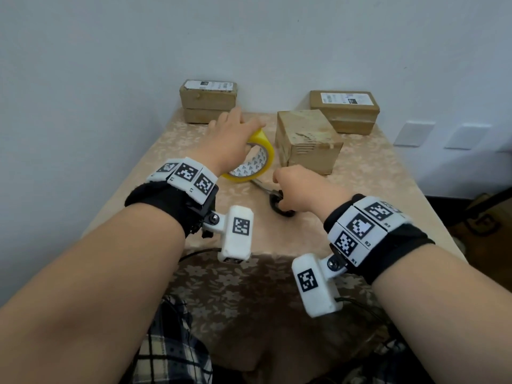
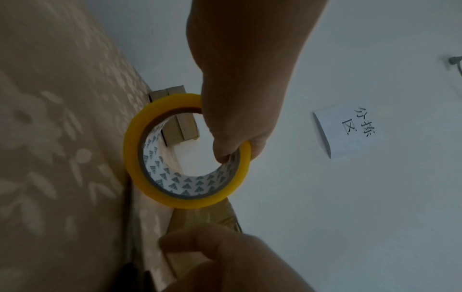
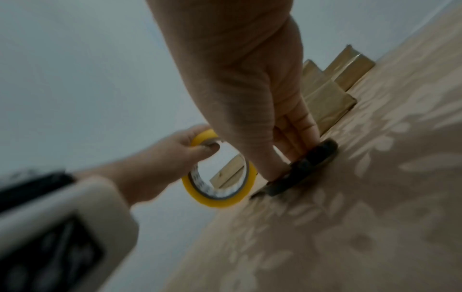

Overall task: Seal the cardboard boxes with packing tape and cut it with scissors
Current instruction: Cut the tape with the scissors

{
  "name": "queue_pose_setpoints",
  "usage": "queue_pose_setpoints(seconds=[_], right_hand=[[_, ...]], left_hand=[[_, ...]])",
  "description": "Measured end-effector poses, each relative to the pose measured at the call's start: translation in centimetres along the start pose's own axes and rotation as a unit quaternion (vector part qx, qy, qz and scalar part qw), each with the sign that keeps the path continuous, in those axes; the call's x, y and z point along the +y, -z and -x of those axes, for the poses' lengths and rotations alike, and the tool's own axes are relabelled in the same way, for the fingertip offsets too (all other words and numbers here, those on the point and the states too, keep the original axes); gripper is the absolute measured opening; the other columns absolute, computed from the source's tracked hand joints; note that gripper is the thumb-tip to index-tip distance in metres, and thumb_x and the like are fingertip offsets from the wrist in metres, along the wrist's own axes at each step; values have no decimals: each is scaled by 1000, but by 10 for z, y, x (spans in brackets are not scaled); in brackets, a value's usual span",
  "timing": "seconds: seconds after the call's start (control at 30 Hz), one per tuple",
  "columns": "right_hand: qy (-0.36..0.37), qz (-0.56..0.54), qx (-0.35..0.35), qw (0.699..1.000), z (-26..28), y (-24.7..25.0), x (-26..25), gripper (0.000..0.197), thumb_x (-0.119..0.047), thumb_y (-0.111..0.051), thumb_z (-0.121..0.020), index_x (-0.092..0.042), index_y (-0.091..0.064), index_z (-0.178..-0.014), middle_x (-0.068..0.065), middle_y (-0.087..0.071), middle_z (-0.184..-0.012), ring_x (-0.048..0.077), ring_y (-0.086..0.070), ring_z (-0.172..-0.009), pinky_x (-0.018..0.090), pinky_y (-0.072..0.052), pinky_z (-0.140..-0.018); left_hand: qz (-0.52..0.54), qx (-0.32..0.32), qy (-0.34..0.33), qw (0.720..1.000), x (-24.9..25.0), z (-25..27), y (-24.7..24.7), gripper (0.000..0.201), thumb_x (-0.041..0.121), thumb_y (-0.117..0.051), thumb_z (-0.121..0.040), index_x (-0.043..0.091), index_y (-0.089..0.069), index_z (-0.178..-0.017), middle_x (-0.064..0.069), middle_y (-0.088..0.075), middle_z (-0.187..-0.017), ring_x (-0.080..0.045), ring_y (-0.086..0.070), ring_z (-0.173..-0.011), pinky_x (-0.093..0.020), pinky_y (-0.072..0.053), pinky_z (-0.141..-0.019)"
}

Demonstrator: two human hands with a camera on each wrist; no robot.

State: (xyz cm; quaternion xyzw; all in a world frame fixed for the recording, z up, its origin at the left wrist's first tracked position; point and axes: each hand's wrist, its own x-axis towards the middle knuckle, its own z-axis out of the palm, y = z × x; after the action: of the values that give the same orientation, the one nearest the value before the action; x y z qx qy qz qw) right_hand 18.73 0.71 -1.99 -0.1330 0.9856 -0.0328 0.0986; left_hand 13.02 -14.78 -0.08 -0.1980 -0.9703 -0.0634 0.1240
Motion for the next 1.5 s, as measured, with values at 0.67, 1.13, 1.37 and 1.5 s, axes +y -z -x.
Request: queue_pose_setpoints(seconds=[0.67,1.13,1.37,1.5], right_hand=[[-201,-418,-241,853,75,16,51,56,-68,-55,-71,-17,-52,-93,1,-47,-69,12,-39,-64,26,-23,-57],[-199,-512,-185,815,57,8,43,60,-68,-59,-63,-16,-54,-93,3,-48,-77,15,-44,-68,25,-31,-60],[-180,-504,-152,831,38,9,38,64,-66,-62,-69,-12,-56,-104,4,-54,-81,18,-47,-77,31,-35,-75],[-160,-516,-111,834,35,1,37,55,-64,-62,-75,-11,-59,-90,4,-52,-68,18,-42,-66,29,-30,-63]], left_hand=[[46,-165,29,985,11,25,25,52,27,-56,-93,8,-34,-136,-16,-37,-138,-33,-38,-124,-39,-35,-98],[117,-170,-22,978,24,20,40,36,43,-52,-93,10,-53,-108,0,-53,-95,-17,-50,-88,-28,-32,-63],[113,-216,93,965,32,-10,42,34,31,-53,-95,10,-49,-69,-4,-49,-73,-15,-44,-63,-24,-32,-54],[108,-281,87,950,39,-11,45,14,21,-53,-96,9,-59,-92,-10,-61,-98,-19,-47,-87,-14,-37,-49]])
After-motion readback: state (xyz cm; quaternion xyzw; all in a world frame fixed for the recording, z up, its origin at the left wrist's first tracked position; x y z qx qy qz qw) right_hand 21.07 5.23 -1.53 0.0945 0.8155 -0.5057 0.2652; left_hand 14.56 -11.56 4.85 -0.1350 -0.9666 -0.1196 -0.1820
